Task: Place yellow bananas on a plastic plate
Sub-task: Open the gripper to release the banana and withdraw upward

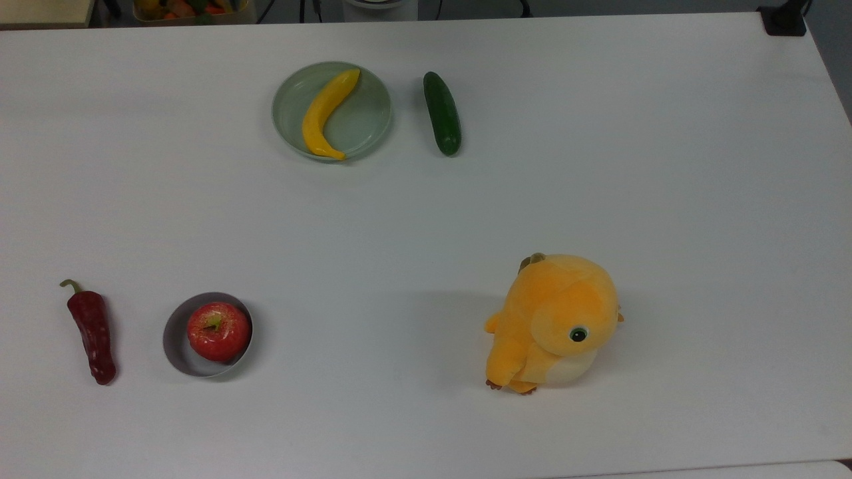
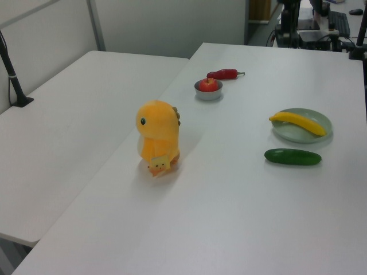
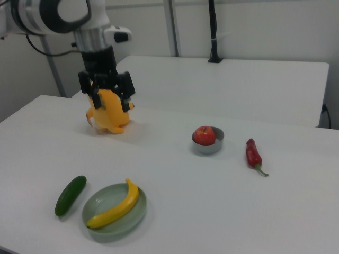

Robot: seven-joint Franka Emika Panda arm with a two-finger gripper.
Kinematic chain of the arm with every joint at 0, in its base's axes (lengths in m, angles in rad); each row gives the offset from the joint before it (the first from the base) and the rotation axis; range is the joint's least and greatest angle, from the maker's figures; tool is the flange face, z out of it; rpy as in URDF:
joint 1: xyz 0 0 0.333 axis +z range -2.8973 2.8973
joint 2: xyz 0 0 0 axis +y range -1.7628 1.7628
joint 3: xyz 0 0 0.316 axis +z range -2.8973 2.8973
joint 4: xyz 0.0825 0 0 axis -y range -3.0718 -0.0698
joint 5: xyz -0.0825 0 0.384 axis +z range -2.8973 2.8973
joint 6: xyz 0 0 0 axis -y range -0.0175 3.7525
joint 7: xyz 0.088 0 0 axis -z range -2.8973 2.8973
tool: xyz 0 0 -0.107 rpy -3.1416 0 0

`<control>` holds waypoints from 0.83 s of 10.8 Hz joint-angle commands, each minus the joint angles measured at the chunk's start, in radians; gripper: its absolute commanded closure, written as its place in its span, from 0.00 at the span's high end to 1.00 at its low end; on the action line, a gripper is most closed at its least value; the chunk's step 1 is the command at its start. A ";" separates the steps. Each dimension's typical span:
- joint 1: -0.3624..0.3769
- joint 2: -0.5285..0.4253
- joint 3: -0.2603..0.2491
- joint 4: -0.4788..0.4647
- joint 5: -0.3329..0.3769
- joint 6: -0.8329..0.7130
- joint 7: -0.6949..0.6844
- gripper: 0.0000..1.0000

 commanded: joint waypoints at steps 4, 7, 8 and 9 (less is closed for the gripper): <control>0.039 0.007 -0.033 0.017 0.111 0.079 0.002 1.00; 0.042 0.006 -0.065 0.015 0.146 0.156 -0.093 1.00; 0.043 0.004 -0.067 0.011 0.146 0.152 -0.090 1.00; 0.045 0.004 -0.065 0.009 0.146 0.150 -0.090 1.00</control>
